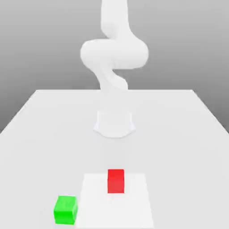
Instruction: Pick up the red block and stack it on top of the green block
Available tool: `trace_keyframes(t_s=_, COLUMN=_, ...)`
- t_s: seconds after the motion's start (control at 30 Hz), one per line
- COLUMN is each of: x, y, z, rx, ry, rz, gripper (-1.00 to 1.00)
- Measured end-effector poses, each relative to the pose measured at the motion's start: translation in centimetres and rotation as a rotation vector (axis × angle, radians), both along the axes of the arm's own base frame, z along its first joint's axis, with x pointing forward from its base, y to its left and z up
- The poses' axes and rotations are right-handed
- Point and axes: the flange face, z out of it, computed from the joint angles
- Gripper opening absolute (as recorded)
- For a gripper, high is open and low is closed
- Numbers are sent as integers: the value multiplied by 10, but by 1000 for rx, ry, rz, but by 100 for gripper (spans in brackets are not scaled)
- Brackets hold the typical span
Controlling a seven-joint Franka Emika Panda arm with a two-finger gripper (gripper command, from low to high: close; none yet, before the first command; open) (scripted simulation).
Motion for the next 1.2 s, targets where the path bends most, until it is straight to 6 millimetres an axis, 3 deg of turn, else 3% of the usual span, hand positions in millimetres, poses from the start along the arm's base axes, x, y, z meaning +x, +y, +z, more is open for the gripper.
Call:
trace_keyframes(t_s=0.13, x=40, y=0, z=-99, rx=6, ry=152, rz=3, gripper=0)
trace_keyframes(t_s=0.3, x=57, y=3, z=-224, rx=8, ry=338, rz=5, gripper=0)
trace_keyframes(t_s=0.43, x=43, y=4, z=-325, rx=5, ry=495, rz=6, gripper=0)
trace_keyframes(t_s=0.57, x=1, y=5, z=-425, rx=-4, ry=669, rz=4, gripper=0)
trace_keyframes(t_s=0.6, x=-6, y=5, z=-442, rx=-6, ry=695, rz=4, gripper=0)
trace_keyframes(t_s=0.8, x=-14, y=5, z=-504, rx=-8, ry=720, rz=5, gripper=0)
trace_keyframes(t_s=0.83, x=-14, y=5, z=-512, rx=-8, ry=720, rz=5, gripper=-100)
trace_keyframes(t_s=1.07, x=-15, y=5, z=-514, rx=-8, ry=720, rz=5, gripper=-100)
trace_keyframes(t_s=1.2, x=-13, y=5, z=-484, rx=-8, ry=720, rz=5, gripper=-100)
